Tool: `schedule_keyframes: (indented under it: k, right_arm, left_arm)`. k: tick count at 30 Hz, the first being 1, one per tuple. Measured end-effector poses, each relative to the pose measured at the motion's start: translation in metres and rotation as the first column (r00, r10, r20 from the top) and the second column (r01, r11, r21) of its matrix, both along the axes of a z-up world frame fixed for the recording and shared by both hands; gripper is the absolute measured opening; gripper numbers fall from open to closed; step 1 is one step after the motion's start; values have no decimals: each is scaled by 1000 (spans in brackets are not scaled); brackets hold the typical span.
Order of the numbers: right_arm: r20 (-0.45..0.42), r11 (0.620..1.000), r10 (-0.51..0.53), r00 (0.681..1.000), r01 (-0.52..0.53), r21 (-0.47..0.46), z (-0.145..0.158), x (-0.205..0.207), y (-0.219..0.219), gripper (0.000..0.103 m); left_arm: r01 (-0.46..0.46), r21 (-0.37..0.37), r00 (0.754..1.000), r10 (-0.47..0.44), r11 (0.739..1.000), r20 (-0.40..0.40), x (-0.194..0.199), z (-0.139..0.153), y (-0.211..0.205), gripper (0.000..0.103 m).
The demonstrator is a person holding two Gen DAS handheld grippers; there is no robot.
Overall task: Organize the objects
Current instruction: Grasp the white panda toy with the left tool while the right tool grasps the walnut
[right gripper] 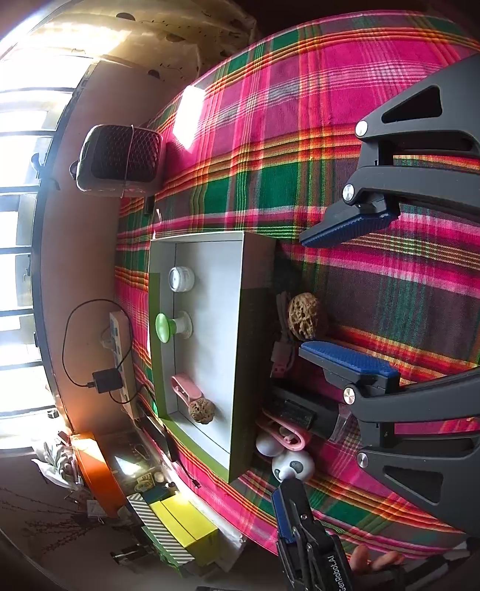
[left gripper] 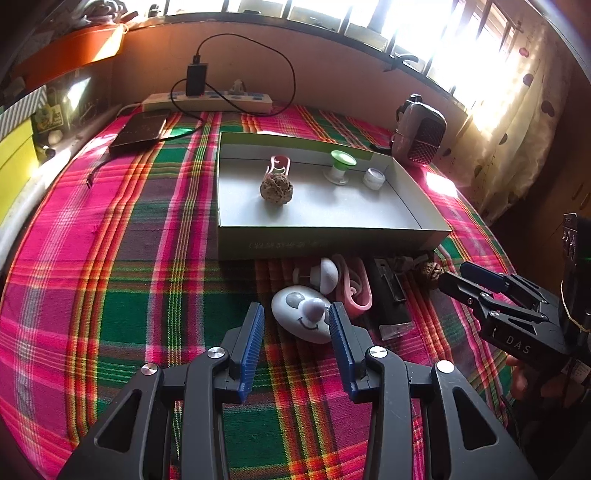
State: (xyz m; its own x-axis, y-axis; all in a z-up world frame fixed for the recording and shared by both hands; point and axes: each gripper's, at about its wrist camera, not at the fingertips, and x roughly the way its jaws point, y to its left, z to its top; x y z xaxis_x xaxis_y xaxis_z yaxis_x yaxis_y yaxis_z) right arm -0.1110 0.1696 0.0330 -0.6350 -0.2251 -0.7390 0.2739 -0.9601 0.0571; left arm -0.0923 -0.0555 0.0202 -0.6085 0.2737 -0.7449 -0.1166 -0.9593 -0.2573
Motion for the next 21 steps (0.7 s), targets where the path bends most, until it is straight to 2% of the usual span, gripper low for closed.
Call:
schedule_keyframes:
  k: [12,21]
  right_arm:
    - [33,999,12,999,-13,31,-13,-7,-10,54]
    - [52,999,15,999,-17,44,-16,-14,-12,54]
  left_arm:
    - [7,9,999,-7,1000,47,-9,-11,6,35]
    - [10,2,999,-10,1000,45,-13,-11,8,35]
